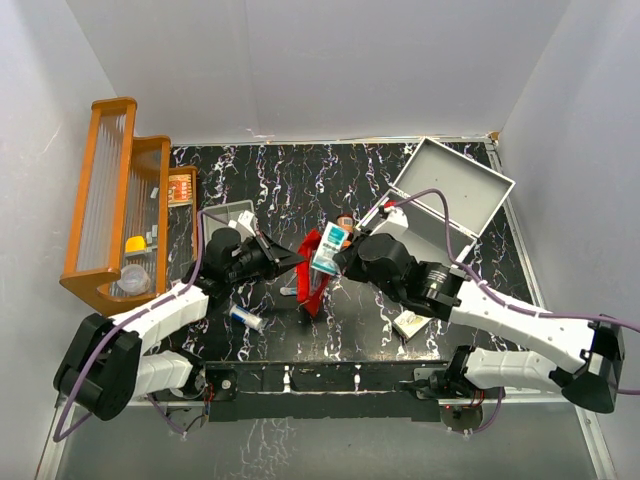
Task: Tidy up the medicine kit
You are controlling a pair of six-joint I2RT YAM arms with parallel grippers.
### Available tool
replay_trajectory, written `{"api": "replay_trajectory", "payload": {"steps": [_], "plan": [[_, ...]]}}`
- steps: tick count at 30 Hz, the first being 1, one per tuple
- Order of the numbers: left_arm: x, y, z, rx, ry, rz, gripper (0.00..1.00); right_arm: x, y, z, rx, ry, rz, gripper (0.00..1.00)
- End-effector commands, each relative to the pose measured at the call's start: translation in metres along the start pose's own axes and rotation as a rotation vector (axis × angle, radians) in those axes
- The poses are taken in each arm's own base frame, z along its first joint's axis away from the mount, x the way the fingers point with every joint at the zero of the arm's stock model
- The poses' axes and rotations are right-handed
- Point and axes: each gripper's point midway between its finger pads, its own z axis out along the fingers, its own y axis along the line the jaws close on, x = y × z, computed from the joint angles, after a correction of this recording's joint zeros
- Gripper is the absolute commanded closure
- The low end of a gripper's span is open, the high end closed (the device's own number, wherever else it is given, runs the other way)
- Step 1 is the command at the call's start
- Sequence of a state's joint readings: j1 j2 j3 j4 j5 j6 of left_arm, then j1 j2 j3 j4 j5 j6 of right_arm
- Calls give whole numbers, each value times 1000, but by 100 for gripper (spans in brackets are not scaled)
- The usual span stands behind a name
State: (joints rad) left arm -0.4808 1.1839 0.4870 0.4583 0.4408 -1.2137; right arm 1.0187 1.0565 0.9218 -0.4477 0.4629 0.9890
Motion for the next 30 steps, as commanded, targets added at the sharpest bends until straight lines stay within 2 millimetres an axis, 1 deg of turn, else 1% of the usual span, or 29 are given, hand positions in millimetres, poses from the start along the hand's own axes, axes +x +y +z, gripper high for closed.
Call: {"api": "replay_trajectory", "payload": {"steps": [1,4,7,10,14,19,27,30], "plan": [[-2,-11,1,59,-22,-32,100,-17,43,3,-117,-21,83,100],[1,2,1,21,-23,-30,100,-6,44,10,-116,15,83,100],[8,16,3,-4,1,-53,100,9,48,16,-144,67,71,100],[11,19,5,12,16,-82,100,26,44,26,-141,113,60,100],[11,23,4,-11,11,-79,100,39,39,37,-116,138,63,100],[8,19,2,-21,0,-37,100,45,23,46,-42,128,77,100],[12,4,-1,49,27,-6,100,67,17,57,-12,211,22,100],[13,-1,-2,66,37,1,100,71,9,58,14,215,31,100]]}}
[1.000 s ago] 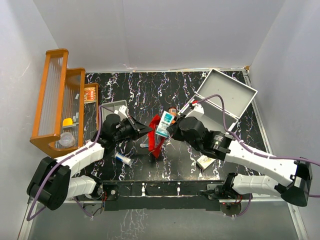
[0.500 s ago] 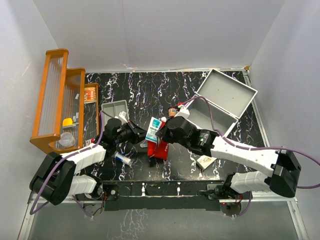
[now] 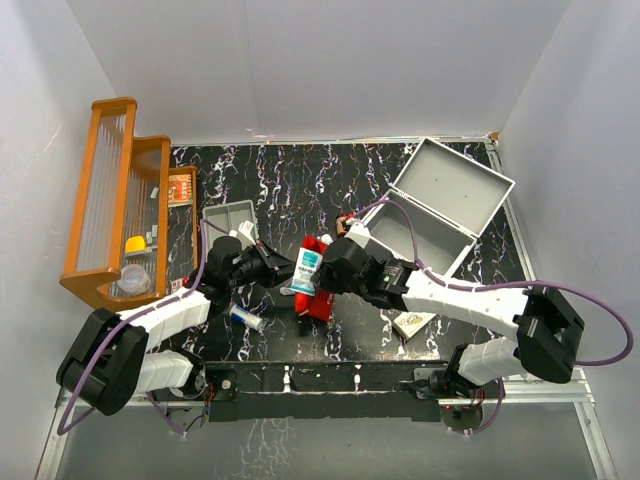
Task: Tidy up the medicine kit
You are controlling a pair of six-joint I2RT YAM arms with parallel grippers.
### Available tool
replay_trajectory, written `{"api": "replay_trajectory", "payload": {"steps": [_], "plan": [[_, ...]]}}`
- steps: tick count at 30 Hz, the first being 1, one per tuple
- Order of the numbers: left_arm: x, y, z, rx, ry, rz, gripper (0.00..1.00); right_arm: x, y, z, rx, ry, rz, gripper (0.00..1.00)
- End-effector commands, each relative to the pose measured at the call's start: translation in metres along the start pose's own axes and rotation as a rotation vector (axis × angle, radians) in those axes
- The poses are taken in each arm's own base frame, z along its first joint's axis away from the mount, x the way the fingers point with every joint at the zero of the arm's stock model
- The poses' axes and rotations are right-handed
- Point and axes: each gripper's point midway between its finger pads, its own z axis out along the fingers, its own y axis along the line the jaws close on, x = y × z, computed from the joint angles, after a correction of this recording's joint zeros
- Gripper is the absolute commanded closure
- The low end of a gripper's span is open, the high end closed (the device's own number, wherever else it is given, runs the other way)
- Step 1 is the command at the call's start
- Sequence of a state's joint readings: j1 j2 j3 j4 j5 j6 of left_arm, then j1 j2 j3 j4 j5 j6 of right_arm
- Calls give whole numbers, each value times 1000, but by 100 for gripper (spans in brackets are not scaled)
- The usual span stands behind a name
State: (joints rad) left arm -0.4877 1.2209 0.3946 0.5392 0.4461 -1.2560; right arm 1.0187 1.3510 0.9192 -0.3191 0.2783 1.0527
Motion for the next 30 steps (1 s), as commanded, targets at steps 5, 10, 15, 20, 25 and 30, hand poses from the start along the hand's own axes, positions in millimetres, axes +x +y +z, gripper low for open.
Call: {"api": "replay_trajectory", "payload": {"steps": [5,10,15,20,25,30], "plan": [[0,-33,-7,97,10,83,100,-6,-7,-8,22,-25,52,100],[0,-34,-6,97,14,93,100,6,-21,-10,75,23,58,100],[-1,-34,-4,96,15,92,100,11,-19,-15,59,59,36,100],[-2,-34,-4,88,12,98,100,4,-15,-27,47,50,25,79],[-3,-35,-3,85,15,106,100,-16,-5,-37,28,-17,1,70],[-3,-36,-3,82,15,115,100,-25,9,-34,10,-26,-68,68]]}}
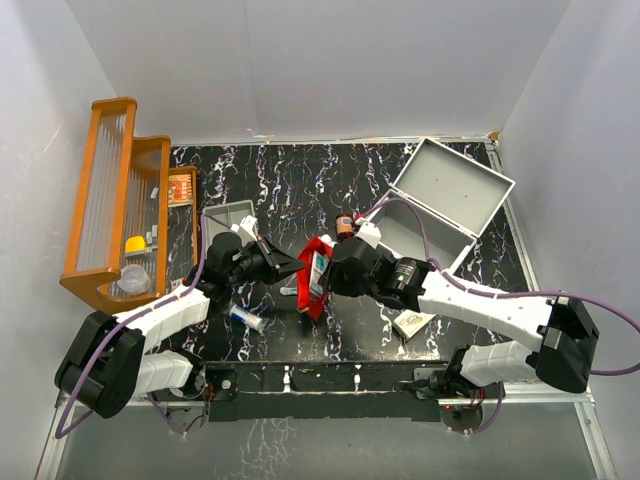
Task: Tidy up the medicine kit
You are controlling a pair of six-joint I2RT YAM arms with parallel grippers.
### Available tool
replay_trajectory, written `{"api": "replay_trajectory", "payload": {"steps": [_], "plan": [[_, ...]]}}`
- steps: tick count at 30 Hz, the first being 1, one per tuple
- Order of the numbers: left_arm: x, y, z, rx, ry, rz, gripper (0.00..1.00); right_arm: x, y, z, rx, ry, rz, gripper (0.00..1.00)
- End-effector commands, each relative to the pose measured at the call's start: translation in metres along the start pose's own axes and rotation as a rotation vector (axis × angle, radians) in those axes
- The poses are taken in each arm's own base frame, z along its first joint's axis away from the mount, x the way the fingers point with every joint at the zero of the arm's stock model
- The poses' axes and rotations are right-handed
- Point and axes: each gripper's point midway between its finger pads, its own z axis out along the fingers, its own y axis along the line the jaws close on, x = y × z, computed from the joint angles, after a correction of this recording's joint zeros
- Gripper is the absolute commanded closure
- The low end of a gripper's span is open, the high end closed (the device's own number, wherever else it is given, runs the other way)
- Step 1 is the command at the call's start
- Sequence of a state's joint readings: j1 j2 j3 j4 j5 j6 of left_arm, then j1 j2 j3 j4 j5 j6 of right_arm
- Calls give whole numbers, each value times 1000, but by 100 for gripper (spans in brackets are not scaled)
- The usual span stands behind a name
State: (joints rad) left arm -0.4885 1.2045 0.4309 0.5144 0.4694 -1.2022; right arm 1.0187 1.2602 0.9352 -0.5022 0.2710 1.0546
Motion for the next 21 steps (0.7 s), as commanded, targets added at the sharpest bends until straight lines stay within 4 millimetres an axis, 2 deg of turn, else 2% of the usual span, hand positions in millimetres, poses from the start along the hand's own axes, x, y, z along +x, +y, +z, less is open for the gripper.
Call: {"api": "replay_trajectory", "payload": {"steps": [1,8,16,21], "plan": [[-4,-20,-1,45,2,50,100,-28,29,-5,-50,-68,-74,68],[-3,-20,-2,41,5,61,100,-37,42,11,4,-66,-132,63],[2,-25,-1,75,36,50,100,-36,21,31,186,-53,-140,65],[3,-25,-1,81,43,48,100,-41,19,34,223,-66,-151,73]]}}
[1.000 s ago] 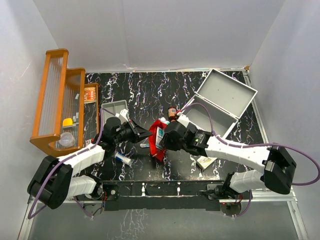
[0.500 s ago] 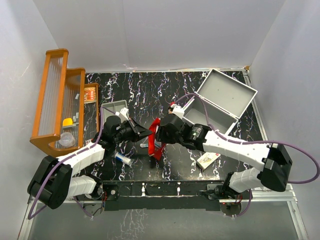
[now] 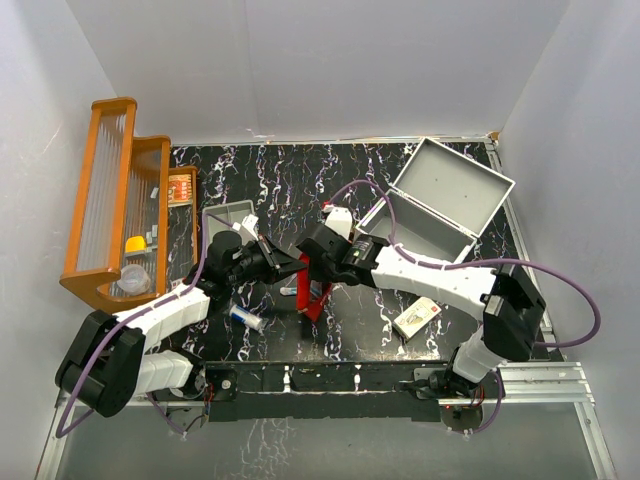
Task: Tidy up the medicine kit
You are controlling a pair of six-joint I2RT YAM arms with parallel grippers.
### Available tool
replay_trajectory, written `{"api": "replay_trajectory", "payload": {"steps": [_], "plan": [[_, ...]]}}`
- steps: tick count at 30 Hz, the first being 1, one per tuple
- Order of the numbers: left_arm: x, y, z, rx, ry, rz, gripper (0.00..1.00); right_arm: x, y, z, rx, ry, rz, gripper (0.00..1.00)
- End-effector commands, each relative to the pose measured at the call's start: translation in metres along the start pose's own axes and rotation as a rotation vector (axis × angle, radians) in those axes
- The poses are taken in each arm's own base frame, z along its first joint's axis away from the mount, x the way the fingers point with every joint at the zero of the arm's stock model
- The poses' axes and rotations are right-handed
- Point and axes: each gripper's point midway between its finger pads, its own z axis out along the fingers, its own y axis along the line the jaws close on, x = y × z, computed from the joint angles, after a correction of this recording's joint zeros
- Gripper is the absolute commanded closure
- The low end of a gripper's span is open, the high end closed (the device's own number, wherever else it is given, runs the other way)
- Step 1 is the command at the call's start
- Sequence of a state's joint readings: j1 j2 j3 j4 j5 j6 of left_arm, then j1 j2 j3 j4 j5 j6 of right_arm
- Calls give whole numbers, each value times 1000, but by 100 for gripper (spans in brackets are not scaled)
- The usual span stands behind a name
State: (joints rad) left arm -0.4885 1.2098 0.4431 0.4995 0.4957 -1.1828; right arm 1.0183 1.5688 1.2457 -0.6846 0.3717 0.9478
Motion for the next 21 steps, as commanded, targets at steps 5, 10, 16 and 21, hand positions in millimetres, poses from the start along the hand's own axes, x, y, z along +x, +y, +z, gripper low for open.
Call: {"api": "replay_trajectory", "payload": {"steps": [5,10,16,21], "plan": [[0,-23,-1,77,19,37,100,-32,-3,-13,63,-96,20,81],[-1,-21,-1,73,15,34,100,-32,-6,-10,73,-92,16,91],[-2,-24,0,77,17,34,100,-25,-5,-10,67,-59,22,100],[-5,-27,1,74,2,11,100,-17,-5,-17,16,-44,89,100]]}}
